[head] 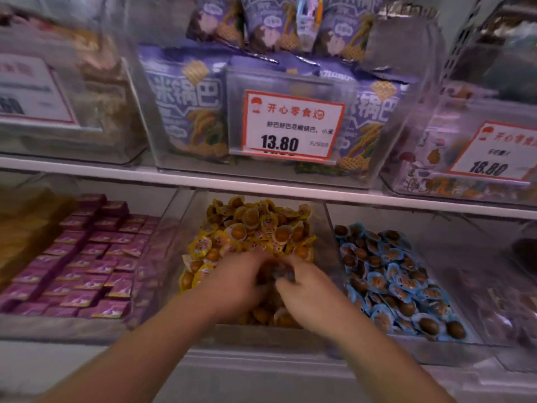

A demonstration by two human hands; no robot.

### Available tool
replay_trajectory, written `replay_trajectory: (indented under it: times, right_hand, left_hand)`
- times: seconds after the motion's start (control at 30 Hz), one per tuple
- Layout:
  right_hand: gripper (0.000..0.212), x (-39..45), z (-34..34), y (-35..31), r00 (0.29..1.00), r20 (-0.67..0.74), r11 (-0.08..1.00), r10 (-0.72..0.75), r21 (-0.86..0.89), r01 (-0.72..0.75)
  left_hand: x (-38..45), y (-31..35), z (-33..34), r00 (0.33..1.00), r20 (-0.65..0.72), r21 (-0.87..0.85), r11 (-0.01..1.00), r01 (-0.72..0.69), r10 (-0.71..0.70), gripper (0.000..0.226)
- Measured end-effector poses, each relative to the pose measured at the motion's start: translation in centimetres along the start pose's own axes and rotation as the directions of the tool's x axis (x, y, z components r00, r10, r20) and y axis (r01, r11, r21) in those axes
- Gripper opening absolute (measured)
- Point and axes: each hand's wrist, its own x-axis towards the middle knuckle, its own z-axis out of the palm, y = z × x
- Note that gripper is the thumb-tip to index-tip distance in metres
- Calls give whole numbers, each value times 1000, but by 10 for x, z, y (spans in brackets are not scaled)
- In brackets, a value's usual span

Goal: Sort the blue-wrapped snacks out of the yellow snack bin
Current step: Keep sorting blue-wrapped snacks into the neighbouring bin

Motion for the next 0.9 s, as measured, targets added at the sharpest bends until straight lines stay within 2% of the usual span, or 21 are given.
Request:
replay_trajectory:
  times: [0.07, 0.13, 0.2, 0.37, 0.47, 0.57, 0.73, 0.9]
  right_hand:
    - [15, 18, 4, 6, 999, -46, 999, 29, -36, -31]
    - [25, 36, 12, 14, 998, -40, 997, 48, -57, -51]
    - [34, 53, 21, 22, 993, -38, 988, 108, -102, -112]
    - [50, 79, 32, 27, 988, -52, 975, 145, -160, -151]
    - [48, 83, 27, 34, 995, -23, 979, 96, -181, -99]
    - [56, 83, 24, 30, 1000, 3, 951, 27, -308, -25]
    - [62, 88, 25, 21, 994, 11, 890, 111, -446, -95]
    - [67, 92, 29, 23, 989, 37, 934, 141, -337, -120]
  left_hand:
    - [-11, -8, -5, 981, -193, -3, 999, 32, -32, 26]
    - [-22, -17, -9, 925, -372, -16, 997, 78, -79, 24]
    - [-32, -24, -12, 880, -464, -38, 995, 89, -96, 26]
    - [-40, -25, -10, 892, -449, -42, 998, 43, -57, 31]
    - [-40, -24, -11, 882, -465, -97, 995, 33, -74, 33]
    - [-37, -25, -9, 888, -454, -80, 996, 38, -70, 32]
    - [-36, -26, -10, 892, -445, -106, 994, 36, -80, 30]
    - [-36, -23, -12, 886, -451, -151, 988, 42, -107, 29]
